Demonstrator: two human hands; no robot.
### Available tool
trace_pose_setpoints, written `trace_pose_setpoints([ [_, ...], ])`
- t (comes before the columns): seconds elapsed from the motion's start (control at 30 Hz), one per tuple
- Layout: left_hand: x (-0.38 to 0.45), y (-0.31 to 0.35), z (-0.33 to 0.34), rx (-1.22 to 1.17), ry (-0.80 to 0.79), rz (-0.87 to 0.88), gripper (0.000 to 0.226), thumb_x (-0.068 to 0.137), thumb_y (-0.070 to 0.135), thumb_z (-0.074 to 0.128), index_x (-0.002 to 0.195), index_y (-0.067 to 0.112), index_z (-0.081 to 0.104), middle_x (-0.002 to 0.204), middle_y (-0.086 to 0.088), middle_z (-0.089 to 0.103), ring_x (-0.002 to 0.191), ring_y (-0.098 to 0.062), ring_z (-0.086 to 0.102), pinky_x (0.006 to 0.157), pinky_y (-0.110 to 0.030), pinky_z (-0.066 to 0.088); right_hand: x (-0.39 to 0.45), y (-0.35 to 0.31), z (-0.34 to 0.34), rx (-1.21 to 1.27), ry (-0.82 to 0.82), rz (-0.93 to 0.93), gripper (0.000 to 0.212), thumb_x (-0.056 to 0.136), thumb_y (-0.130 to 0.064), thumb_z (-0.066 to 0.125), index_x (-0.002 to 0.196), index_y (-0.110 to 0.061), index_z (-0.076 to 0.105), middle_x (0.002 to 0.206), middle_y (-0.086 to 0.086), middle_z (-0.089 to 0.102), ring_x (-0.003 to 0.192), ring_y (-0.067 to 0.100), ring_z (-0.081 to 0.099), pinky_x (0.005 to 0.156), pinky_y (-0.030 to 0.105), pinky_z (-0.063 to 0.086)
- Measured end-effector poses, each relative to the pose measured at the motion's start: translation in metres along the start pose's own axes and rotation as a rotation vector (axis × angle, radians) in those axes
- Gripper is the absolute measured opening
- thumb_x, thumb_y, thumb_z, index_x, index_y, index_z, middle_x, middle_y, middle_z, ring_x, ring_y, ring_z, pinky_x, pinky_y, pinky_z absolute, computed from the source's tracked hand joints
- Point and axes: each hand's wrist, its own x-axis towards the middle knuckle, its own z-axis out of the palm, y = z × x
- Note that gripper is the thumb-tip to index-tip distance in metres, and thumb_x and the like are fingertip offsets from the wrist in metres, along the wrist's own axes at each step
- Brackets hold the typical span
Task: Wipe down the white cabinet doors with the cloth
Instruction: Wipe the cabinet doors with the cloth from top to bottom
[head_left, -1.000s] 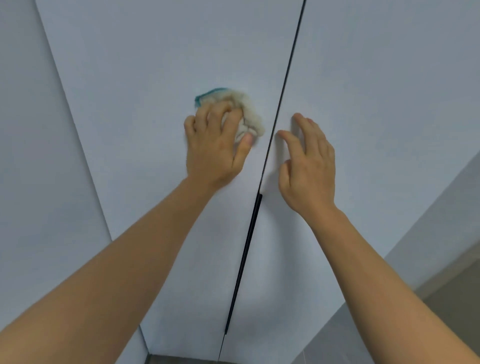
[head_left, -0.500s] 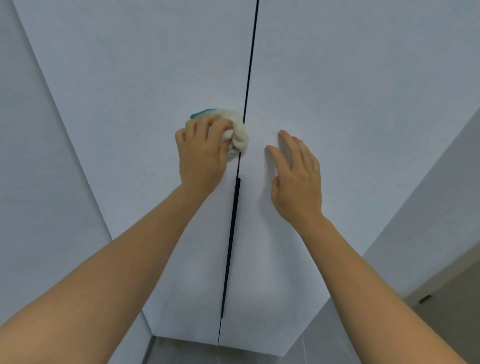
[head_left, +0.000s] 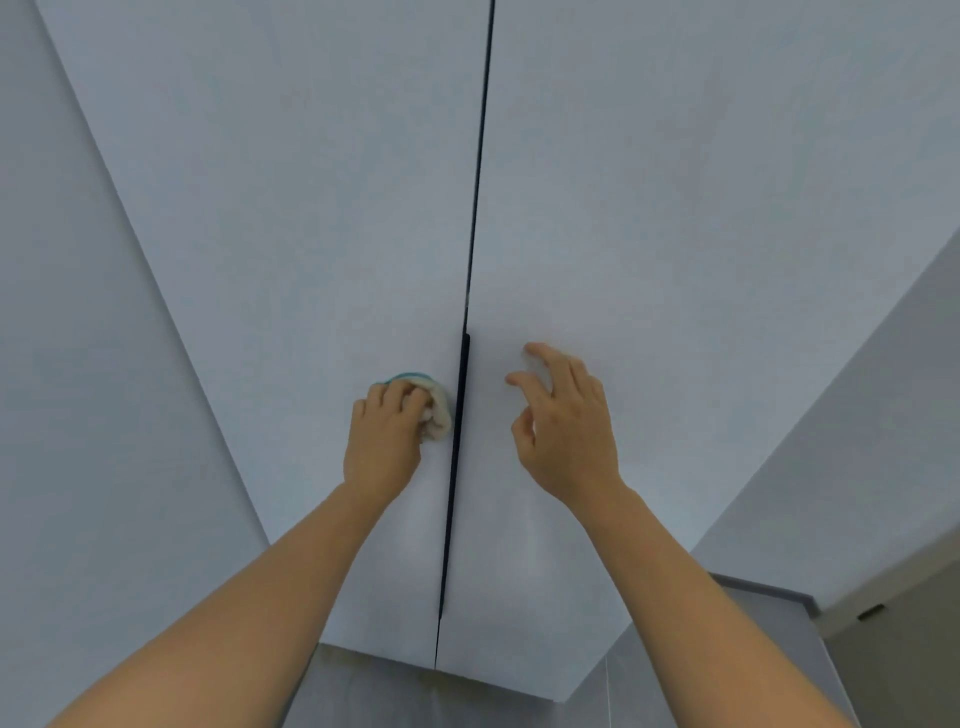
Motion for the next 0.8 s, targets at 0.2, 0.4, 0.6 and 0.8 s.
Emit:
trace_pose_setpoints([
  [0.2, 0.016, 0.072, -0.073, -1.205, -0.053, -0.824, 0.021, 0.102, 0.023, 0.052, 0.122, 0.018, 0.052, 0.117, -0.006, 0.061, 0.096, -0.016, 0.06, 0.078, -0.032, 0.052, -0.025, -0.026, 0.017, 0.449, -0.187, 0.02, 0.071, 0.096, -0.03, 0.068, 0.159, -0.027, 0.035, 0.146, -0.003, 0.044, 0.125, 0.016, 0.053, 0.095, 0.031, 0.056],
  [0.4, 0.017, 0.098, -0.112, -1.767, -0.372, -0.801, 0.044, 0.108, 0.031, 0.033, 0.132, 0.012, 0.064, 0.125, -0.01, 0.071, 0.115, -0.025, 0.068, 0.098, -0.046, 0.056, -0.013, -0.024, 0.003, 0.615, 0.084, 0.073, 0.056, 0.096, -0.016, 0.07, 0.148, -0.02, 0.05, 0.134, -0.003, 0.054, 0.106, 0.007, 0.058, 0.083, 0.018, 0.053],
  [0.6, 0.034, 0.075, -0.126, -1.133, -0.058, -0.557, 0.037, 0.108, 0.032, 0.036, 0.132, 0.024, 0.064, 0.133, 0.01, 0.064, 0.126, -0.008, 0.056, 0.114, -0.044, 0.042, 0.039, -0.008, -0.05, 0.464, 0.41, 0.037, 0.036, 0.088, 0.003, 0.07, 0.124, -0.004, 0.067, 0.112, 0.011, 0.059, 0.089, 0.006, 0.05, 0.079, 0.01, 0.041],
  [0.8, 0.063, 0.0, -0.122, -0.22, 0.17, -0.205, 0.07, 0.1, 0.023, 0.05, 0.161, 0.015, 0.017, 0.17, -0.004, 0.01, 0.157, -0.022, 0.007, 0.127, -0.044, 0.012, 0.133, 0.011, -0.119, 0.223, 0.684, -0.047, 0.043, 0.08, 0.006, 0.066, 0.121, -0.008, 0.069, 0.114, 0.021, 0.057, 0.098, 0.033, 0.058, 0.077, 0.035, 0.052],
])
